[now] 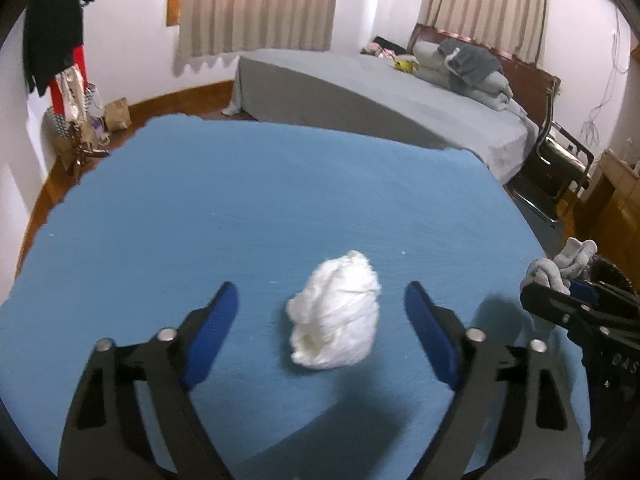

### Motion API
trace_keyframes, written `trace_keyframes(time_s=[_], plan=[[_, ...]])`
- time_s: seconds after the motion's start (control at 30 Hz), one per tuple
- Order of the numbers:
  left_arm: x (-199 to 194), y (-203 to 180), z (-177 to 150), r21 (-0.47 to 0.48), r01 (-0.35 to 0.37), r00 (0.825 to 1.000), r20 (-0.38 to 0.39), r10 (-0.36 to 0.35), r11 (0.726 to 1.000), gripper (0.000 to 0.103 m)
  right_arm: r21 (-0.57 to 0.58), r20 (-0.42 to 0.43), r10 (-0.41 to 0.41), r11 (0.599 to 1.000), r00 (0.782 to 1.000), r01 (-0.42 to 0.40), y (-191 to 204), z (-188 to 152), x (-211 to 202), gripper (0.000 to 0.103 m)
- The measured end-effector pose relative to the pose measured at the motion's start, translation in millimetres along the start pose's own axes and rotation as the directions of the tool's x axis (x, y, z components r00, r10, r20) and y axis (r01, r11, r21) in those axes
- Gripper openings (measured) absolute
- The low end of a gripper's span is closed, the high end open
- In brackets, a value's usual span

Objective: Collect trash
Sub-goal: 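Grasp the white cloth with the left tool while the right tool holds the grey sock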

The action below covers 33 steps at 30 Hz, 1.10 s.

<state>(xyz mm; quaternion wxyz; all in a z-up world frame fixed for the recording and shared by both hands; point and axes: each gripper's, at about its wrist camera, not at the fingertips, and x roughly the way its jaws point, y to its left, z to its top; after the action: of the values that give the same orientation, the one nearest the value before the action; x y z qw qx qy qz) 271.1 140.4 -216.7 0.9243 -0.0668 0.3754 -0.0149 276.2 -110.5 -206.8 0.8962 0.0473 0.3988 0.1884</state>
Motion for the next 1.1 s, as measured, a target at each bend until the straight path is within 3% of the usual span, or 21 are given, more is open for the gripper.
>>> trace_keyframes(time_s=[0.07, 0.13, 0.23, 0.77, 1.1], plan=[[8, -4, -1, 0.001, 0.018, 0.999, -0.036, -0.018, 1.0, 0.069, 0.007, 0.0, 0.002, 1.0, 1.0, -0.002, -1, 0, -1, 0.05], [11, -5, -2, 0.01, 0.026, 0.998, -0.055, -0.025, 1.0, 0.049, 0.008, 0.001, 0.002, 1.0, 1.0, -0.002, -1, -1, -3, 0.05], [8, -6, -2, 0.01, 0.03, 0.999, -0.045, -0.029, 1.0, 0.036, 0.008, 0.007, 0.001, 1.0, 1.0, -0.001, -1, -1, -7, 0.05], [-78, -31, 7, 0.018, 0.022, 0.997, 0.078, -0.024, 1.0, 0.034, 0.017, 0.087, 0.011, 1.0, 0.996, -0.012, -4, -1, -68, 0.05], [-126, -62, -6, 0.034, 0.044, 0.994, 0.099, -0.047, 0.998, 0.034, -0.003, 0.142, 0.009, 1.0, 0.99, -0.009, -3, -9, -126, 0.051]])
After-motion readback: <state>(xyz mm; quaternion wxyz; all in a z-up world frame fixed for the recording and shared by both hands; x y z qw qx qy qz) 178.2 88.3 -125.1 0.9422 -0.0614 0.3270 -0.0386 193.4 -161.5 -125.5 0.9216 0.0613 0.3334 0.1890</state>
